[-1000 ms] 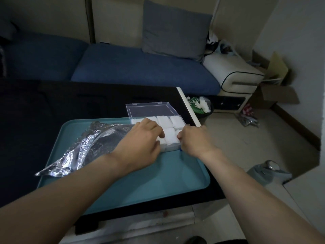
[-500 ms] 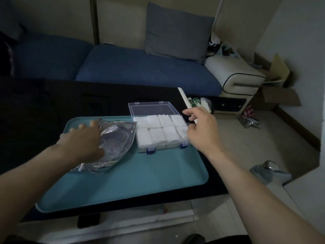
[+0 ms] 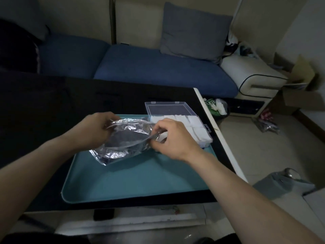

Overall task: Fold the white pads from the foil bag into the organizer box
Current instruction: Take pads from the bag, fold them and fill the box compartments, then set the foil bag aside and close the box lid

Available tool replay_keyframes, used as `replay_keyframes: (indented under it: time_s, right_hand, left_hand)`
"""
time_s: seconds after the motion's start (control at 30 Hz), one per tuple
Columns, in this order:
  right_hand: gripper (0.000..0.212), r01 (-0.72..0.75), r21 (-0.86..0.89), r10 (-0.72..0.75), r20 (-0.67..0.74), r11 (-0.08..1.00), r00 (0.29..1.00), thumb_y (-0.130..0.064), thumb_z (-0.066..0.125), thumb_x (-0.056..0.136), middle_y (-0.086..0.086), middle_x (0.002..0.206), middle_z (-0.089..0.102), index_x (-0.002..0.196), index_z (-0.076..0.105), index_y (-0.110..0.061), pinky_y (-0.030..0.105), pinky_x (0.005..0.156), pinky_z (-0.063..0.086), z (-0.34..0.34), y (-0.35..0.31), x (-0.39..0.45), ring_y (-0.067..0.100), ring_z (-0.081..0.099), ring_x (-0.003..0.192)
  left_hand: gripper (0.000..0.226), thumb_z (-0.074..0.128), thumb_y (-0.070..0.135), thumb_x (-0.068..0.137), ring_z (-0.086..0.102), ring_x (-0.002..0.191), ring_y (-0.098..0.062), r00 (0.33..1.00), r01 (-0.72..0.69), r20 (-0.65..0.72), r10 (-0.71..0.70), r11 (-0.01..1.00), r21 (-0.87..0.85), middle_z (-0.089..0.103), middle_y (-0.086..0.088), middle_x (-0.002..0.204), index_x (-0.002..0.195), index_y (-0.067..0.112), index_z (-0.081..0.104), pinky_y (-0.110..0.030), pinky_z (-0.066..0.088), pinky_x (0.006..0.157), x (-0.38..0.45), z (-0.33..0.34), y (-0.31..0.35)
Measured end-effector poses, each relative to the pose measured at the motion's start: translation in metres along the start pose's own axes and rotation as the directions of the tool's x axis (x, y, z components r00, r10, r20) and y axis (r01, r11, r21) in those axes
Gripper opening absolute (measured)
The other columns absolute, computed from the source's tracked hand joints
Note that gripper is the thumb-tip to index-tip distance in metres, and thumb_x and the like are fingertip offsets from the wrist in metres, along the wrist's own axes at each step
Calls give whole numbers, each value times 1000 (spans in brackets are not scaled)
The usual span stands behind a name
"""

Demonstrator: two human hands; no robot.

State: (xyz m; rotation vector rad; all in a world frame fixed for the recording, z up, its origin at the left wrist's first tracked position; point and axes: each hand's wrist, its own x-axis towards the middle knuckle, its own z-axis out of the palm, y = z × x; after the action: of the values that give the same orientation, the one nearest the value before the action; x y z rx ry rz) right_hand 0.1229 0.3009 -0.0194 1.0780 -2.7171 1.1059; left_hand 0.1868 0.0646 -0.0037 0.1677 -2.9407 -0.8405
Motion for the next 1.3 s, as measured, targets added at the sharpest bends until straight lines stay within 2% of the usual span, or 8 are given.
replay_keyframes:
  time_s: [0.23,0.37,0.47,0.57,0.8,0.97,1.13,1.3]
  right_hand:
    - [12,115,-111,-95,170,987,981,-16,75,74,-2,137,57,73,64,-13,29,94,49,-6,-7,3,12,56,119]
    - [17,243,-202,-210,174,949,962,-13,74,77,-4,89,65,72,59,-17,33,76,53,2,-21,6,14,59,81]
    - [25,114,-116,-115,-5,987,993,-12,76,81,-10,77,63,79,55,-25,23,67,46,-1,-21,6,9,58,72]
    - [25,-67,110,90,-219,992,972,-17,80,82,-12,84,67,87,57,-25,17,66,47,-8,-13,7,3,64,77]
    - [71,-127,815,413,-147,566,898,-28,94,65,2,103,74,123,57,-10,34,80,57,-19,-3,11,15,72,90]
    - [70,-290,596,321,56,749,945,-21,92,68,7,115,73,127,56,-10,45,100,54,-16,7,4,24,70,108]
    - [19,-315,586,337,74,747,939,-11,71,92,2,100,74,108,60,-9,23,67,59,-26,15,2,6,73,77]
    - [24,-292,398,336,-42,869,941,-21,68,95,-12,59,61,74,56,-21,8,48,38,-29,10,2,-7,53,44]
  left_hand:
    - [20,76,30,78,66,83,-37,969,175,-209,-129,959,221,71,-12,87,95,20,73,-36,51,70,-9,-27,-21]
    - [13,71,19,80,67,79,-30,953,149,-283,-111,982,114,71,-7,82,92,22,74,-33,52,72,-6,-25,-15]
    - [42,77,49,74,72,86,-13,991,113,-47,-126,969,-220,75,6,91,109,28,67,-30,52,80,-7,-25,-18]
    - [81,79,70,54,73,91,-12,993,114,77,-85,826,-552,76,2,98,120,27,61,-30,53,80,-12,-28,-13]
    - [38,75,28,72,72,84,-27,982,80,-26,-187,536,-841,74,-18,99,102,4,73,-35,60,72,-5,-10,3]
    - [36,74,25,80,71,90,-32,941,102,-9,-339,307,-946,73,-18,101,108,2,70,-51,59,79,11,-3,14]
    - [25,69,27,91,54,36,-11,864,62,-228,-449,544,-837,61,-2,53,82,5,65,-22,45,38,19,-2,16]
    - [28,63,39,94,64,66,-16,793,54,-325,-515,592,-804,65,3,69,77,17,61,-29,53,61,28,2,27]
